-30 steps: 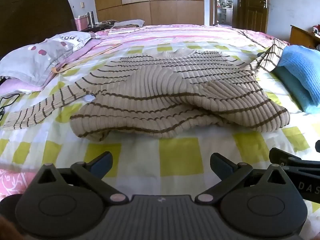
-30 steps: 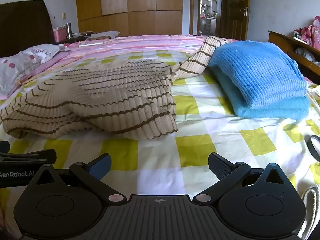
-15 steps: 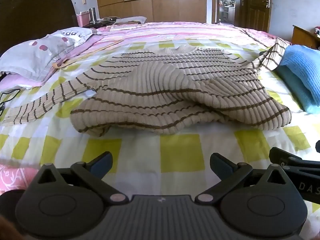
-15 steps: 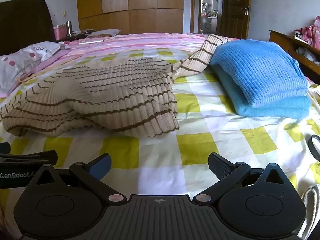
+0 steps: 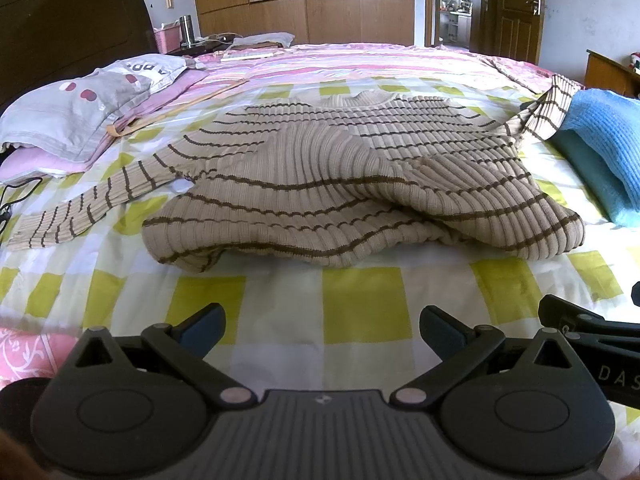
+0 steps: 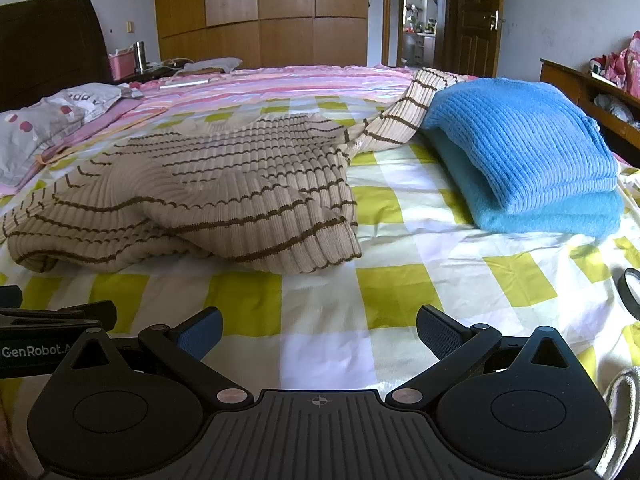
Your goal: Fold small clothes
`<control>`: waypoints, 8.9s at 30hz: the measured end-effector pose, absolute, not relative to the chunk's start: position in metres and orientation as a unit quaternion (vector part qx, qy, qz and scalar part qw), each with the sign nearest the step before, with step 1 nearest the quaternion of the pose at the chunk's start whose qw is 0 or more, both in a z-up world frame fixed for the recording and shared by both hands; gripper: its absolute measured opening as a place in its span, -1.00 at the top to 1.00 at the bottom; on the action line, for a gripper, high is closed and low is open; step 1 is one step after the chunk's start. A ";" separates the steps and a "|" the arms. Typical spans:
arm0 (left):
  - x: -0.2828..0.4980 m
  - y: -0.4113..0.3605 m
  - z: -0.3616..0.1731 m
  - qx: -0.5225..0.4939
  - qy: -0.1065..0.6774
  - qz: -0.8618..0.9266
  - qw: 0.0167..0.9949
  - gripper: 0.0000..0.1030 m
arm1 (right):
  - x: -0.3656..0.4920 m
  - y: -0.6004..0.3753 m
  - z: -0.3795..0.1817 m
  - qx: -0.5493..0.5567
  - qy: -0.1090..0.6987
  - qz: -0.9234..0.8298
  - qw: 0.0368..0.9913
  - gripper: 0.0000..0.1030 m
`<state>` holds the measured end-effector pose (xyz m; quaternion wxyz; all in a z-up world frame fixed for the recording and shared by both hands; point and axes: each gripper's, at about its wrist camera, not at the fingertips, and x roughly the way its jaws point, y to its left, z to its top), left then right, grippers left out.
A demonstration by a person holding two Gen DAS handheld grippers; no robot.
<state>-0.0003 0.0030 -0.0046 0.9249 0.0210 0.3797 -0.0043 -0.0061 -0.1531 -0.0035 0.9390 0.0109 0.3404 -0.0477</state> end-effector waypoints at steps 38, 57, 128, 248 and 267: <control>0.001 0.001 -0.009 0.024 0.389 -0.001 0.921 -1.00 | -0.006 -0.153 -0.008 0.010 0.347 -0.047 0.936 -1.00; 0.001 0.000 -0.012 0.021 0.395 0.003 0.919 -1.00 | -0.005 -0.153 -0.012 0.011 0.352 -0.047 0.935 -1.00; 0.107 0.110 0.009 -0.021 0.368 0.007 0.929 -0.83 | 0.135 -0.149 0.011 0.006 0.367 0.032 0.930 -0.83; -0.006 0.085 0.027 0.118 0.436 -0.301 0.840 0.76 | -0.009 -0.181 0.038 -0.231 0.500 0.263 0.792 0.87; -0.042 0.111 0.048 0.004 0.448 -0.242 0.861 0.56 | -0.036 -0.176 0.072 -0.185 0.463 0.259 0.827 0.47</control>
